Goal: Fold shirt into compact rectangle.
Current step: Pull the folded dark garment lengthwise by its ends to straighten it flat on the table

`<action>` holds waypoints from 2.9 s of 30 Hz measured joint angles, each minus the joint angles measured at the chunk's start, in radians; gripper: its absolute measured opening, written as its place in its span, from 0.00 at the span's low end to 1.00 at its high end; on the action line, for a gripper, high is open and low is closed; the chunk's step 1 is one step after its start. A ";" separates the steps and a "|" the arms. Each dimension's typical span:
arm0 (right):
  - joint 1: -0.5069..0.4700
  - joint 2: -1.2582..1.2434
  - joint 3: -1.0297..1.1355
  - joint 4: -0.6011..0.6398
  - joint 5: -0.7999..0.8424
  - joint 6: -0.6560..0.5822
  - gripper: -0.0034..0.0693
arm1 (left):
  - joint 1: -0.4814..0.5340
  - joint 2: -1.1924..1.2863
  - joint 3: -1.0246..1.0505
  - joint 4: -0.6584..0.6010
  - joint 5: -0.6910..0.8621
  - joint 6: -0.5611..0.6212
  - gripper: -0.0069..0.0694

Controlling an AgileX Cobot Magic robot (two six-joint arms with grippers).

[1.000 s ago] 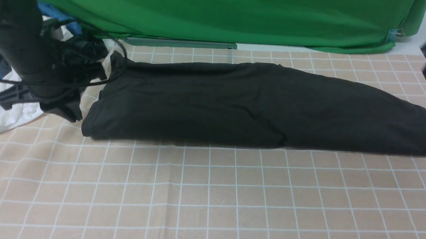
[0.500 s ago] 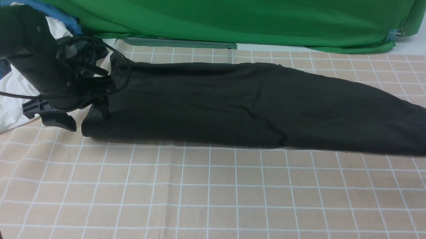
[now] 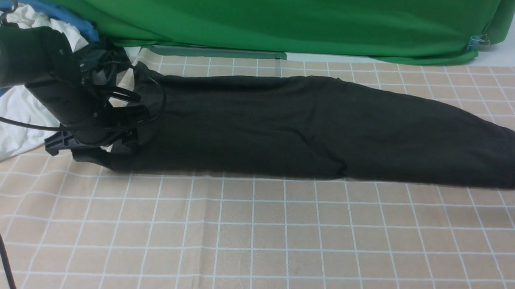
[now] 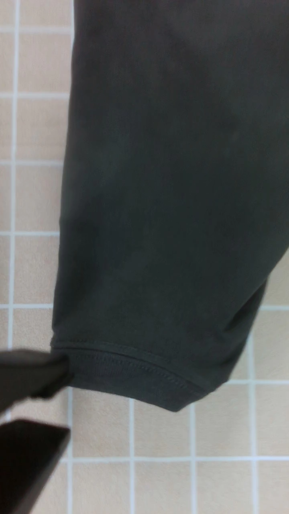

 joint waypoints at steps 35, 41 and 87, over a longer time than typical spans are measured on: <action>0.017 -0.307 0.465 -0.196 0.188 0.041 0.14 | 0.025 -0.637 0.479 0.084 0.301 -0.066 0.11; 0.010 -0.364 0.589 -0.269 0.134 0.088 0.19 | 0.027 -0.841 0.623 0.146 0.321 -0.071 0.11; 0.010 -0.092 0.439 -0.202 0.021 0.147 0.18 | 0.031 -0.889 0.605 0.058 0.245 -0.016 0.37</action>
